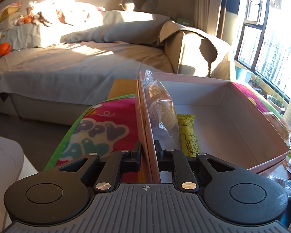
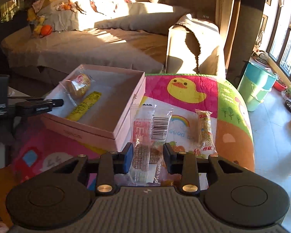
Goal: Organize objects
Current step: 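Place the biscuit packet into the pink box with the right tool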
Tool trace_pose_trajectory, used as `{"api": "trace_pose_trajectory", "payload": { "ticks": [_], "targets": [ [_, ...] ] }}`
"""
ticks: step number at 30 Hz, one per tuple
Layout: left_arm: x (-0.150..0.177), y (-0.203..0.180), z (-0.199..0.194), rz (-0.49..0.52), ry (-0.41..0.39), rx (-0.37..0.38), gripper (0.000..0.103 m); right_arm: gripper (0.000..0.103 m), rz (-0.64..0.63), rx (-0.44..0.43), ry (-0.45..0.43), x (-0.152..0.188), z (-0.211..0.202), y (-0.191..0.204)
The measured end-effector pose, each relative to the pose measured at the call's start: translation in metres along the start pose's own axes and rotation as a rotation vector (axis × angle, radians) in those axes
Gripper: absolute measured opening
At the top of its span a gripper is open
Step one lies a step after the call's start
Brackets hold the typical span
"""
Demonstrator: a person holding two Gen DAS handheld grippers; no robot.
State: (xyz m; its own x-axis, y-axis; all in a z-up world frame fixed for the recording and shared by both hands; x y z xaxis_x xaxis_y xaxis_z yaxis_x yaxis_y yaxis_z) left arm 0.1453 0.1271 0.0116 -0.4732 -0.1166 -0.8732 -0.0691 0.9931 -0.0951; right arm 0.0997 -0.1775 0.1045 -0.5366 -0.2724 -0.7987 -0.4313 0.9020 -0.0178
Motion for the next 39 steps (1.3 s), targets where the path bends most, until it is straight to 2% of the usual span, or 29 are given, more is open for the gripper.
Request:
{"api": "trace_pose_trajectory", "payload": {
  "ticks": [6,11,15,20,22,24,26,30,34,39],
  "targets": [
    [0.001,0.001,0.000,0.011,-0.005,0.023,0.015,0.033,0.031,-0.082,-0.005,0.002,-0.031,0.030],
    [0.001,0.002,0.000,0.006,-0.002,0.027,0.015,0.033,0.073,-0.179,-0.056,-0.031,-0.034,0.049],
    [0.002,0.004,0.001,-0.006,0.000,0.026,0.015,0.033,0.080,-0.229,-0.069,-0.062,-0.011,0.062],
    [0.002,0.004,0.000,-0.009,-0.001,0.026,0.015,0.033,0.089,-0.228,-0.020,-0.090,0.050,0.076],
    [0.002,0.004,0.000,-0.009,0.000,0.025,0.015,0.036,0.084,-0.211,0.006,-0.096,0.078,0.080],
    [0.002,0.004,0.000,-0.010,-0.001,0.026,0.015,0.039,0.101,-0.143,0.022,-0.097,0.100,0.078],
    [0.002,0.004,0.000,-0.011,-0.002,0.027,0.015,0.039,0.104,-0.121,0.018,-0.094,0.107,0.073],
    [0.002,0.004,0.001,-0.018,-0.004,0.031,0.016,0.047,0.106,-0.098,-0.018,-0.081,0.089,0.055],
    [0.002,0.004,0.001,-0.024,-0.006,0.033,0.016,0.058,0.042,0.020,-0.066,-0.054,0.053,0.025],
    [0.003,0.004,0.000,-0.035,-0.007,0.028,0.016,0.069,0.016,0.076,-0.002,0.006,0.018,0.004]
  ]
}}
Point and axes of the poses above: each gripper's, at about its wrist camera, not at the fingertips, and z roughly the way its jaws point, y to its left, x to its underside, the point moved 3 cm from there along z, roughly the way its jaws point, and after that the axes turned 9 degrees about -y, right-handed, at the moved point
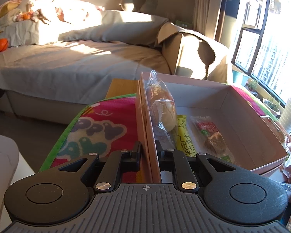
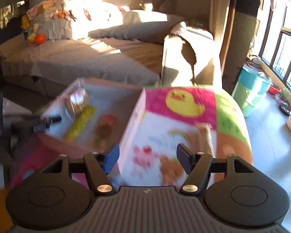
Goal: Organize objects
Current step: 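Place the biscuit packet into the pink box with the right tool, then grasp the brown swirl lollipop by its head with the right tool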
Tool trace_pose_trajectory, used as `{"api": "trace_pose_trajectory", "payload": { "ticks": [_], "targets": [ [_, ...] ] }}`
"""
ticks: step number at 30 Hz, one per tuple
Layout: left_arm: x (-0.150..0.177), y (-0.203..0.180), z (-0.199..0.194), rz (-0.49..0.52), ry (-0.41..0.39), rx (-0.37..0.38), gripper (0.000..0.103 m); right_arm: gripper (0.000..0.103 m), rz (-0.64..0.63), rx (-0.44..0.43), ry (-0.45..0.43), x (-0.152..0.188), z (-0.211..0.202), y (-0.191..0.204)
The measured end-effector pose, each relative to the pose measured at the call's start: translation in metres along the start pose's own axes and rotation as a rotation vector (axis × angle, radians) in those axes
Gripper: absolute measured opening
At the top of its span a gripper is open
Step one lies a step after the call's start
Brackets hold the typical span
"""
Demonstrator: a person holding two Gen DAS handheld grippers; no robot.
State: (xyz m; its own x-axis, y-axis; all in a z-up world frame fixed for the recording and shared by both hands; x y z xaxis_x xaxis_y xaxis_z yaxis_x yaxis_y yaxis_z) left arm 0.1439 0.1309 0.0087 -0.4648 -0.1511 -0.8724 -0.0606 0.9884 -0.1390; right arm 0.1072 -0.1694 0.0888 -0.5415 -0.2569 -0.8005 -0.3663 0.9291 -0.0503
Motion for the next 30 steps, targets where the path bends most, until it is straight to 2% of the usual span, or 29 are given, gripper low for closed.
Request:
{"api": "trace_pose_trajectory", "payload": {
  "ticks": [2,6,9,13,15,18,20,22,25,30],
  "targets": [
    [0.000,0.000,0.000,-0.002,0.000,-0.002,0.016,0.069,0.025,-0.009,0.051,0.030,-0.010,0.001],
    [0.001,-0.001,-0.002,0.000,0.000,-0.009,0.016,0.069,0.162,-0.104,0.148,0.080,-0.019,0.011],
    [0.000,-0.001,-0.002,0.007,0.005,-0.013,0.015,0.069,0.259,-0.058,0.166,0.099,-0.011,0.010],
    [0.001,-0.003,-0.003,0.019,0.009,-0.020,0.015,0.070,0.381,-0.016,0.144,0.099,0.010,-0.002],
    [0.001,-0.003,-0.004,0.023,0.009,-0.023,0.015,0.075,0.341,0.019,0.111,0.093,0.019,0.002],
    [0.001,-0.004,-0.005,0.033,0.009,-0.025,0.015,0.075,0.256,0.053,0.088,0.088,0.029,0.013],
    [0.001,-0.004,-0.005,0.036,0.008,-0.025,0.015,0.068,0.197,0.061,0.077,0.087,0.029,0.020],
    [0.001,-0.004,-0.006,0.036,0.006,-0.024,0.015,0.053,0.121,0.070,0.067,0.089,0.028,0.028],
    [0.002,-0.004,-0.006,0.039,0.009,-0.025,0.015,0.052,0.043,0.051,0.064,0.094,0.021,0.035],
    [0.001,-0.004,-0.006,0.029,0.006,-0.026,0.015,0.052,0.033,0.010,0.117,0.095,0.007,0.036]
  ]
}}
Point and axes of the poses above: each gripper's, at about its wrist camera, not at the fingertips, and z roughly the way its jaws point, y to its left, x to its underside, the point moved 3 cm from there along z, roughly the way its jaws point, and after that the axes turned 9 degrees about -y, right-handed, at the moved point
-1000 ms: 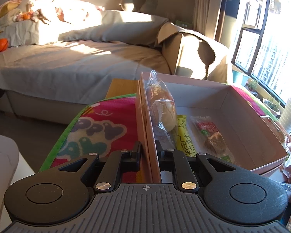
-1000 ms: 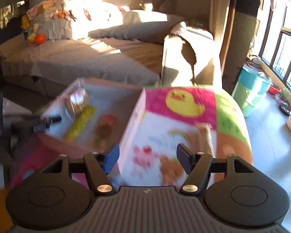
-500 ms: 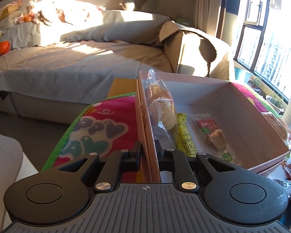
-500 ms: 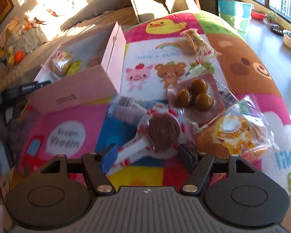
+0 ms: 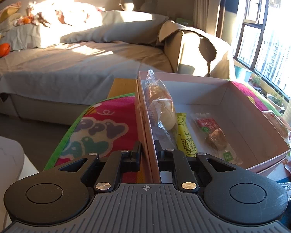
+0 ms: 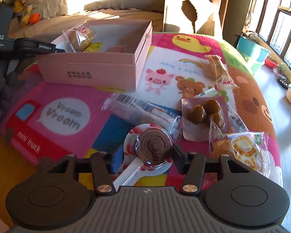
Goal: Organize objects
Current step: 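Grasp the brown swirl lollipop by its head with the right tool, then carry the lollipop into the pink box and open the right tool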
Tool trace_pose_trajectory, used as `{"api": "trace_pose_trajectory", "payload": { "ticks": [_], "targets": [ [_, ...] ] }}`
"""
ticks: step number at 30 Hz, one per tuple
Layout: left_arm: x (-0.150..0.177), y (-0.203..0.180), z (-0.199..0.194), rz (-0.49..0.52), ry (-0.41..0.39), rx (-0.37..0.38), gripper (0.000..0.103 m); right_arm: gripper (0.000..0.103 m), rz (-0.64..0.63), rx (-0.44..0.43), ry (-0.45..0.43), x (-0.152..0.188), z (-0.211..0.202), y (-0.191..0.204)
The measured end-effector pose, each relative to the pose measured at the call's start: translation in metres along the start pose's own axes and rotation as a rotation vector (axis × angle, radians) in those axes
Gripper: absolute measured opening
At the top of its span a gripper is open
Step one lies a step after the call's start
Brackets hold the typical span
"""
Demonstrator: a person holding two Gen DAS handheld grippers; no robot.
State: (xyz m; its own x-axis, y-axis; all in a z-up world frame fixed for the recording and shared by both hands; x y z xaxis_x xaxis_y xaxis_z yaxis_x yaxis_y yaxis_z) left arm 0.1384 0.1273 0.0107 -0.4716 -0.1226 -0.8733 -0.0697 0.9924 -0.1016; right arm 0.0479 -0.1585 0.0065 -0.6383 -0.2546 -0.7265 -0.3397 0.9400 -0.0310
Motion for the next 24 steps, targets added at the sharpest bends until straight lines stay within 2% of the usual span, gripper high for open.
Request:
{"api": "trace_pose_trajectory", "payload": {
  "ticks": [4,9,15,19,24],
  "targets": [
    [0.000,0.001,0.000,-0.003,-0.001,0.002,0.015,0.052,0.016,-0.075,0.014,-0.003,-0.017,0.007],
    [0.000,0.001,0.000,-0.003,-0.002,0.004,0.015,0.052,-0.021,-0.156,-0.054,-0.018,-0.039,0.028],
    [0.000,0.000,0.000,-0.005,-0.001,0.006,0.016,0.052,-0.077,-0.212,-0.105,-0.043,-0.054,0.049],
    [0.000,0.000,0.001,-0.007,0.000,0.007,0.016,0.052,-0.115,-0.202,-0.188,-0.068,-0.070,0.050],
    [0.000,0.000,0.001,-0.010,0.002,0.008,0.016,0.052,-0.134,-0.185,-0.345,-0.122,-0.093,0.048]
  ]
}}
Point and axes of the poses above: each gripper's, at about its wrist camera, not at the fingertips, and z roughly the way its jaws point, y to its left, x to its underside, the point moved 3 cm from there along z, roughly the way its jaws point, and after that the axes turned 9 degrees about -y, right-handed, at the moved point
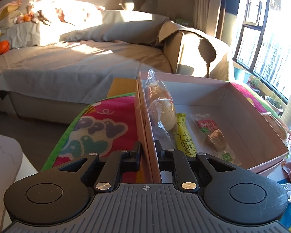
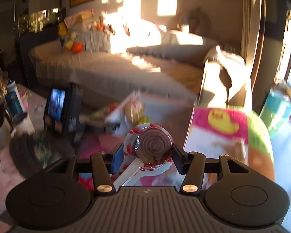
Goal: Organize objects
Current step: 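Carry the lollipop into the pink box and open the right tool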
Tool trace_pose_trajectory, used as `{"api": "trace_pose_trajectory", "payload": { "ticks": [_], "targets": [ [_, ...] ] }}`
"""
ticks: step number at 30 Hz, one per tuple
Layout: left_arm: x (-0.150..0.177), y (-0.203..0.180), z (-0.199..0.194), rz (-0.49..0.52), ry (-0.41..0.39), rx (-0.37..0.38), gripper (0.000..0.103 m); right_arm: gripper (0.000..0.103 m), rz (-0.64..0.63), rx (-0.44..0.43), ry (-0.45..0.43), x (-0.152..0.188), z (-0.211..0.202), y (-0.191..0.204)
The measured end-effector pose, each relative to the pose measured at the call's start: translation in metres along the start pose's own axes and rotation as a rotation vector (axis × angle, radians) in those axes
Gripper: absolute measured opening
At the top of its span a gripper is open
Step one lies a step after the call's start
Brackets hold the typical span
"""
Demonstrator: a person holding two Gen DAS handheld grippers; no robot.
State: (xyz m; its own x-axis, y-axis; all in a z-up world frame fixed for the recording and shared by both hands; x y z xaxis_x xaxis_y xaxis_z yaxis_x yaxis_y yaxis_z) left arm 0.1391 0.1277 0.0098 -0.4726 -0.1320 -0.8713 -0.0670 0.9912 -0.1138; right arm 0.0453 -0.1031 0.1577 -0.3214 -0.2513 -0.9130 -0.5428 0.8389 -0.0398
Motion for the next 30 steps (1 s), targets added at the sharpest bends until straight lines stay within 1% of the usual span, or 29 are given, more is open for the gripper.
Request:
{"api": "trace_pose_trajectory", "payload": {
  "ticks": [3,5,8,10,15,25,30],
  "targets": [
    [0.000,0.000,0.000,0.001,0.000,-0.001,0.016,0.053,-0.024,0.022,-0.059,-0.030,0.013,-0.002],
    [0.000,0.000,0.000,0.003,0.002,0.000,0.016,0.053,-0.032,0.043,-0.076,-0.045,0.028,-0.005],
    [0.000,0.000,0.001,0.004,0.002,0.001,0.016,0.053,-0.023,0.065,-0.074,-0.059,0.057,-0.008],
    [0.000,0.000,0.000,0.004,0.002,0.001,0.016,0.053,-0.010,0.077,-0.054,-0.064,0.077,-0.010],
    [0.000,0.000,0.001,0.006,0.002,0.001,0.016,0.053,0.001,0.087,-0.004,-0.063,0.116,-0.009],
    [0.000,0.001,0.000,0.007,0.002,0.001,0.016,0.053,0.034,0.098,0.059,-0.051,0.160,-0.011],
    [0.000,0.000,0.000,0.006,0.002,0.002,0.016,0.053,0.048,0.118,0.070,-0.046,0.176,-0.013]
  ]
}}
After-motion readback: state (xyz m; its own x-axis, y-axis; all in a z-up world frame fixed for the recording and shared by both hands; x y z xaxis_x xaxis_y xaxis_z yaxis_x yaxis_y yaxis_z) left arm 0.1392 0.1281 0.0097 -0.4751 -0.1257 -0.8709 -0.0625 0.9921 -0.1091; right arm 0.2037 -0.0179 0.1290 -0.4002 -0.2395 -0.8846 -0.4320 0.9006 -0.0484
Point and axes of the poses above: each gripper's, at about its wrist camera, not at the fingertips, and z roughly the way its jaws point, y to its left, x to its underside, the point moved 3 cm from there along z, roughly the way its jaws point, and after that the axes turned 9 degrees about -y, right-handed, at the moved point
